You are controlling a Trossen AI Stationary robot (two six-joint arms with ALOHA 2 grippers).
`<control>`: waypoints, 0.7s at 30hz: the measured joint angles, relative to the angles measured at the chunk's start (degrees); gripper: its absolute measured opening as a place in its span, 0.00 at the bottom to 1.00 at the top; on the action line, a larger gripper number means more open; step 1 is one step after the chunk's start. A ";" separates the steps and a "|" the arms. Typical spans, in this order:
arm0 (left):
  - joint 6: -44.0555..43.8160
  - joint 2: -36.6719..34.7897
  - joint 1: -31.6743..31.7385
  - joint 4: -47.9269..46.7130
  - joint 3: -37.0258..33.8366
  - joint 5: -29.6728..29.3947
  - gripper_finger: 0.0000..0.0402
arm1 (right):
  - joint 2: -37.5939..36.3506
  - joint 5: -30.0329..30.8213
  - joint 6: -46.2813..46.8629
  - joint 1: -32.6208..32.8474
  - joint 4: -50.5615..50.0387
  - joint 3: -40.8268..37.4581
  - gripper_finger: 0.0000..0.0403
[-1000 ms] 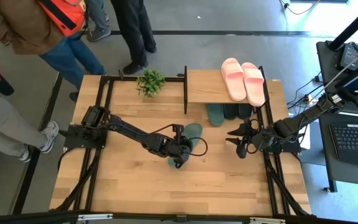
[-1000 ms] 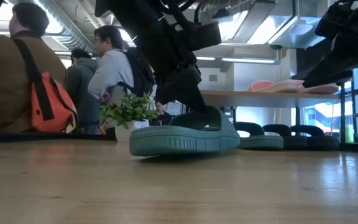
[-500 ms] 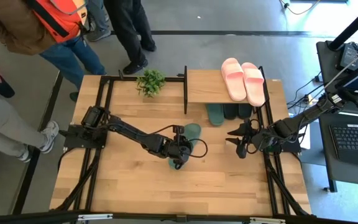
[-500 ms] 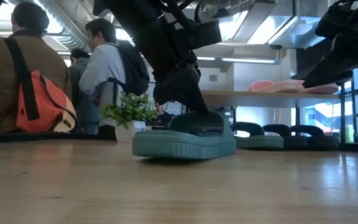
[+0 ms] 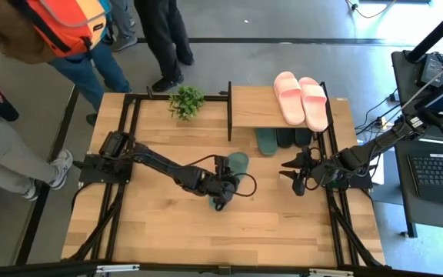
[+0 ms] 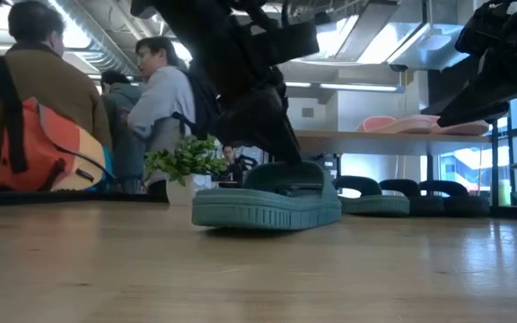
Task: Pick and place slides into the shelf
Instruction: Put the green slide under the shelf
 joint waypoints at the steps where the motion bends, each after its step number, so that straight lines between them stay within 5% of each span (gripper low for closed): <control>1: 0.70 -0.23 -0.26 0.01 0.00 -0.18 0.41 | 0.00 0.00 0.00 -0.02 0.00 0.00 0.35; 21: -2.77 -23.01 -2.03 -9.11 -2.65 9.26 0.42 | -0.02 0.00 0.24 0.00 0.52 0.00 0.35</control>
